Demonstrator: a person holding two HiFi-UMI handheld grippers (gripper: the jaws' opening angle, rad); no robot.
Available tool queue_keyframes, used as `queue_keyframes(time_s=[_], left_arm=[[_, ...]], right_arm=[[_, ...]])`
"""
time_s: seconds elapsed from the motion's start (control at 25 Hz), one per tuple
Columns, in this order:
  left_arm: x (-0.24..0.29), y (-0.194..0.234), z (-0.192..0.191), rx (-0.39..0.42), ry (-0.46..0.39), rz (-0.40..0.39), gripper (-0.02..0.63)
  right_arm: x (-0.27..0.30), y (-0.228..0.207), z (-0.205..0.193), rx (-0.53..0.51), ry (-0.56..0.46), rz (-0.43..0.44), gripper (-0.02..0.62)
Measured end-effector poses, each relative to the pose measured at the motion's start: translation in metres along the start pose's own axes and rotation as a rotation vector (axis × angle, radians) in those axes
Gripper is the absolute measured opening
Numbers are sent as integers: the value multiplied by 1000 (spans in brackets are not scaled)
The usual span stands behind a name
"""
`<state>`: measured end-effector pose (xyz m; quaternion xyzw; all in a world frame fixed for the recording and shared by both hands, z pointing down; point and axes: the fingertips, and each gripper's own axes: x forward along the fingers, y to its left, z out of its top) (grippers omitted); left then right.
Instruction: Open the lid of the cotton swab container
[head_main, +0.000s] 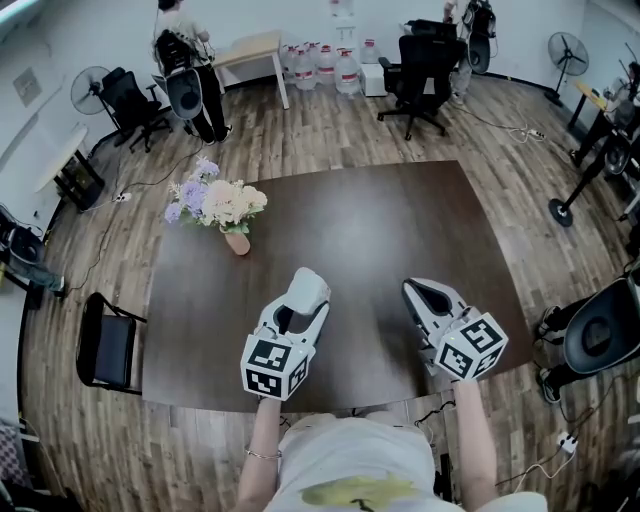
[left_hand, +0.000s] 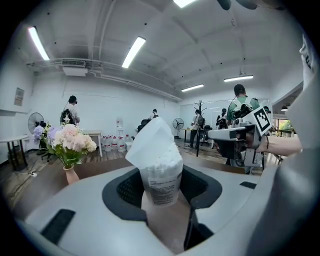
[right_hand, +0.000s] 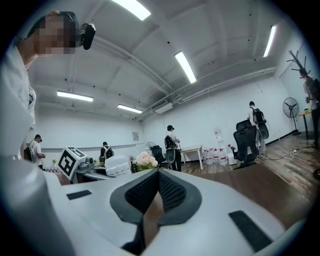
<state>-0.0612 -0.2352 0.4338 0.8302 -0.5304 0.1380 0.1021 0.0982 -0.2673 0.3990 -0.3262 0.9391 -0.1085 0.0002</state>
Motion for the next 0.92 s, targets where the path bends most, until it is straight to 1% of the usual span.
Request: queue_keyframes(time_s=[0.2, 0.36, 0.48, 0.92], left_arm=[[1, 1, 0, 0, 5, 7, 207], [1, 2, -1, 2, 9, 15, 207], [3, 5, -1, 0, 7, 17, 207], [10, 6, -5, 1, 21, 22, 208]], right_arm=[[-2, -9, 2, 6, -18, -43, 21], [-7, -21, 4, 28, -59, -109, 21], [-8, -27, -2, 28, -61, -150, 20], [-6, -30, -7, 33, -69, -155, 20]])
